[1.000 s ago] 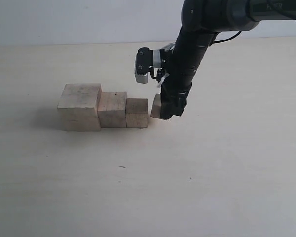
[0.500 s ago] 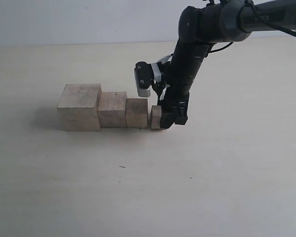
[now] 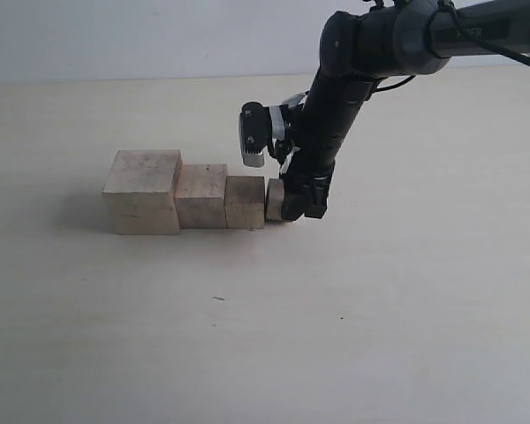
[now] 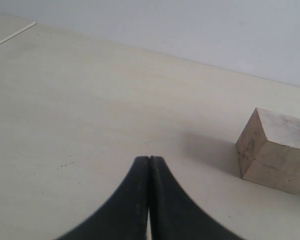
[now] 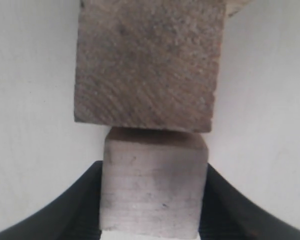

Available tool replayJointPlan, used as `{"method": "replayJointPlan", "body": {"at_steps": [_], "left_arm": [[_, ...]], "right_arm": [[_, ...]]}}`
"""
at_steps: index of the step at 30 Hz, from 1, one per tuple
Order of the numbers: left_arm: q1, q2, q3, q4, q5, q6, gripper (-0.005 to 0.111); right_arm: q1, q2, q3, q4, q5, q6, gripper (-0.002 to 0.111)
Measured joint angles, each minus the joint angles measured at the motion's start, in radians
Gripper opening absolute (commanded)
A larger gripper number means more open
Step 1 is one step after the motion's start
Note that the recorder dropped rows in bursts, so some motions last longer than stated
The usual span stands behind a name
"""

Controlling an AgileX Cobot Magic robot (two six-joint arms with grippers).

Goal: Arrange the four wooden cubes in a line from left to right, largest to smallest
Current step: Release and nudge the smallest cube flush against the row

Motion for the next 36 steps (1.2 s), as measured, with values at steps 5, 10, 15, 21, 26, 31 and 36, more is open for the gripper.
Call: {"method": "replayJointPlan", "body": {"at_steps": [5, 10, 15, 21, 26, 31, 36], "left_arm": [[0.0, 0.0, 0.0, 0.0, 0.0, 0.0, 0.0], [0.0, 0.0, 0.0, 0.0, 0.0, 0.0, 0.0], [0.0, 0.0, 0.0, 0.0, 0.0, 0.0, 0.0], [0.0, 0.0, 0.0, 0.0, 0.0, 0.0, 0.0], [0.0, 0.0, 0.0, 0.0, 0.0, 0.0, 0.0], [0.0, 0.0, 0.0, 0.0, 0.0, 0.0, 0.0], [0.0, 0.0, 0.0, 0.0, 0.0, 0.0, 0.0]], "right_arm": [[0.0, 0.0, 0.0, 0.0, 0.022, 0.006, 0.06], [0.0, 0.0, 0.0, 0.002, 0.025, 0.026, 0.068], [0.0, -0.002, 0.0, 0.002, 0.023, 0.062, 0.068], [0.0, -0.072, 0.0, -0.068, 0.044, 0.192, 0.068], [0.0, -0.129, 0.0, -0.168, 0.079, 0.282, 0.068], [0.0, -0.123, 0.0, -0.21, 0.078, 0.327, 0.068], [0.0, -0.079, 0.0, -0.216, 0.044, 0.334, 0.068]]}}
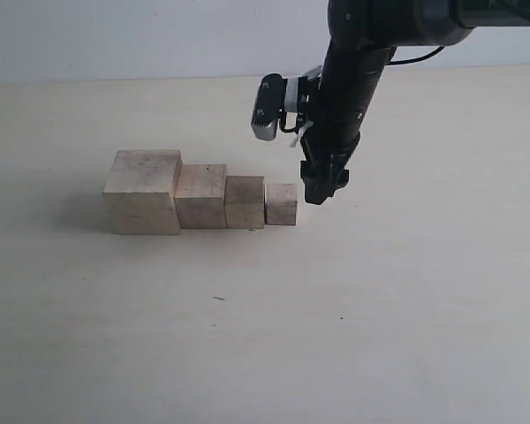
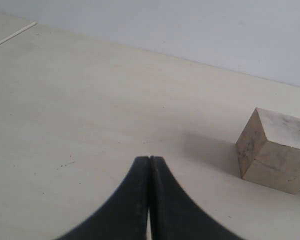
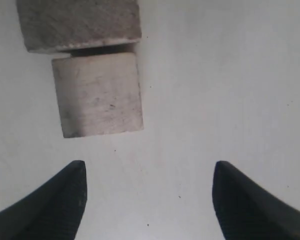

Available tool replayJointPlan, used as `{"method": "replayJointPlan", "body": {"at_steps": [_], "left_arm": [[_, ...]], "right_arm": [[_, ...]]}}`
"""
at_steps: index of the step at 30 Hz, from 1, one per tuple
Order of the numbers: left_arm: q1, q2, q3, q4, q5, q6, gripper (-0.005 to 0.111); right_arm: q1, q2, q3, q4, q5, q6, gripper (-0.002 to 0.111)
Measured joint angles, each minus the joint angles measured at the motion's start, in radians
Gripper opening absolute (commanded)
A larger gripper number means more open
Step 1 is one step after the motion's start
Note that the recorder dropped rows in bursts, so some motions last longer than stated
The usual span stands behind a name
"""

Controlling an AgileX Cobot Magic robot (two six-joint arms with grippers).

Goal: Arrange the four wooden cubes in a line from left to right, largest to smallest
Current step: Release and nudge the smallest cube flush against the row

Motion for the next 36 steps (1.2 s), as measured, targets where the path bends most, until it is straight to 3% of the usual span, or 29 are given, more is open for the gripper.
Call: {"method": "replayJointPlan", "body": {"at_steps": [36], "left_arm": [[0.0, 0.0, 0.0, 0.0, 0.0, 0.0, 0.0]], "right_arm": [[0.0, 0.067, 0.002, 0.055, -0.174, 0.009, 0.068]]}}
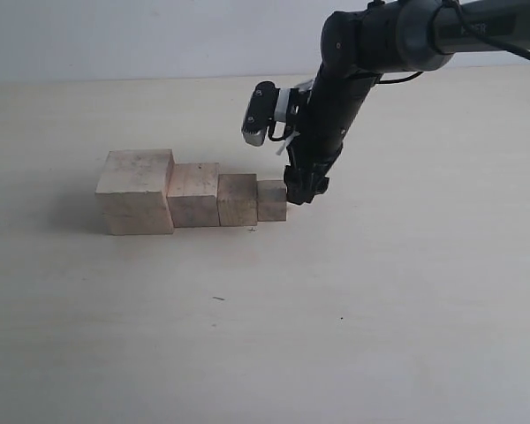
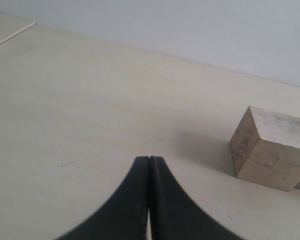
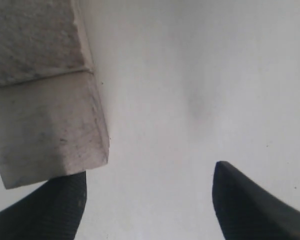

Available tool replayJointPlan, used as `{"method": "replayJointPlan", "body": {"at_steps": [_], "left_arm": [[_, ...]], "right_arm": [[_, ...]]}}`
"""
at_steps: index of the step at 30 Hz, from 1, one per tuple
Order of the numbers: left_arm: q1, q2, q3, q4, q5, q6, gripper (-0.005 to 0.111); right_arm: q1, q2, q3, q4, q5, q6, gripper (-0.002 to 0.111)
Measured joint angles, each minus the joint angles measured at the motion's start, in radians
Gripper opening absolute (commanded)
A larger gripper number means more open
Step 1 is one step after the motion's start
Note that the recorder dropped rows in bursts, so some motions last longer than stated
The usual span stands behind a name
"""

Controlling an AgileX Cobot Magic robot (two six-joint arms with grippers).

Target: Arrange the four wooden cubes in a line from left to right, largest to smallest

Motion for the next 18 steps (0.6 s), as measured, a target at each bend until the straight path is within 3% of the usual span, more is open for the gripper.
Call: {"method": "replayJointPlan", "body": {"at_steps": [11, 15, 18], "left_arm": [[0.0, 0.0, 0.0, 0.0, 0.0, 0.0, 0.0], [0.0, 0.0, 0.0, 0.0, 0.0, 0.0, 0.0], [0.0, 0.0, 0.0, 0.0, 0.0, 0.0, 0.0]], "right_arm": [[0.0, 0.0, 0.0, -0.013, 0.0, 0.012, 0.068], [0.0, -0.007, 0.0, -0.079, 0.008, 0.123, 0.067], [0.0, -0.034, 0.0, -0.153, 0.025, 0.25, 0.061]]}}
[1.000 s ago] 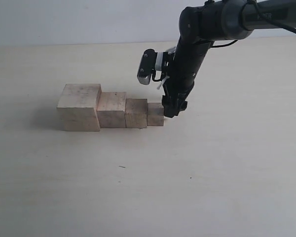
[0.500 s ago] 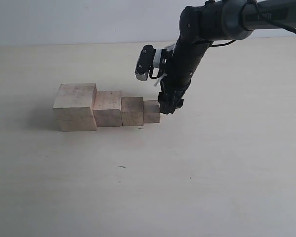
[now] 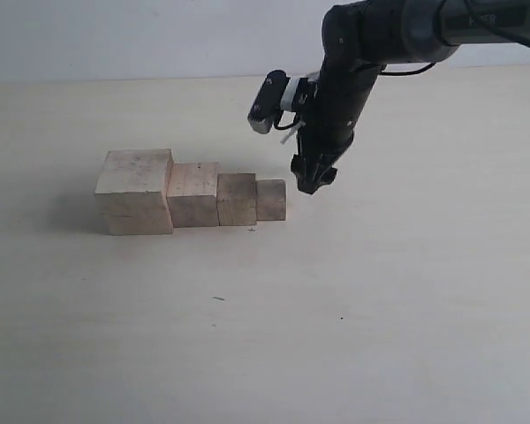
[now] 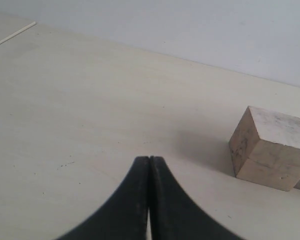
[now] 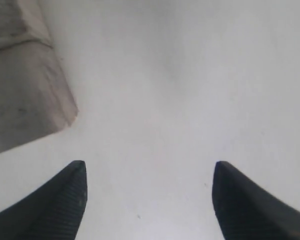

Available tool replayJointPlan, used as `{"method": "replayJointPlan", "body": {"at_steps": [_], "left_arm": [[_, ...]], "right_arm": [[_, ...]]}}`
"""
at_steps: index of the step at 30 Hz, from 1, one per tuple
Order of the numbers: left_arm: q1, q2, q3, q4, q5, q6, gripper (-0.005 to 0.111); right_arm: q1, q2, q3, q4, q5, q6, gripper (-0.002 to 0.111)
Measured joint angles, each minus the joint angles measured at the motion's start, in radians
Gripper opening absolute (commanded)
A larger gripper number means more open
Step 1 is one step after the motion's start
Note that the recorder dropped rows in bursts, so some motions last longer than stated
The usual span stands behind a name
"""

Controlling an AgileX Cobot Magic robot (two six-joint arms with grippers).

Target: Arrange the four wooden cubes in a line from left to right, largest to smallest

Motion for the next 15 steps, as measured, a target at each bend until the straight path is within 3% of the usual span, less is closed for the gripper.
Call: {"method": "replayJointPlan", "body": {"at_steps": [4, 8, 15], "left_arm": [[0.0, 0.0, 0.0, 0.0, 0.0, 0.0, 0.0], [0.0, 0.0, 0.0, 0.0, 0.0, 0.0, 0.0], [0.0, 0.0, 0.0, 0.0, 0.0, 0.0, 0.0]], "right_arm": [[0.0, -0.068, 0.0, -0.11, 0.041, 0.252, 0.038], [0.0, -0.13, 0.0, -0.149, 0.087, 0.497, 0.002], [0.0, -0.222, 0.008, -0.096, 0.074, 0.647, 0.0]]}}
